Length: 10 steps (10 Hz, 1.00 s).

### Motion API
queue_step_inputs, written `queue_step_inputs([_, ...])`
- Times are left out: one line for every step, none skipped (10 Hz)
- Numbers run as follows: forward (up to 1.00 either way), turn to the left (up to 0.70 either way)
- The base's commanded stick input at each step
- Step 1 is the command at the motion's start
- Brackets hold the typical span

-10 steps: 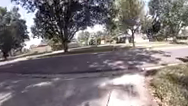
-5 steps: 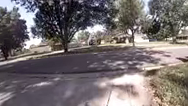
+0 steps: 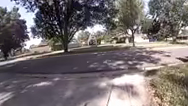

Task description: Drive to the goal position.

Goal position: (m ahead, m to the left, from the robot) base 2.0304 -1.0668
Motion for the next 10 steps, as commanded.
queue_step_inputs([0.06, 0.01])
queue_step_inputs([0.06, 0.01])
queue_step_inputs([0.06, 0.01])
queue_step_inputs([0.06, 0.01])
queue_step_inputs([0.06, 0.01])
queue_step_inputs([0.06, 0.01])
queue_step_inputs([0.06, 0.01])
queue_step_inputs([0.06, 0.01])
queue_step_inputs([0.06, 0.01])
queue_step_inputs([0.06, 0.01])
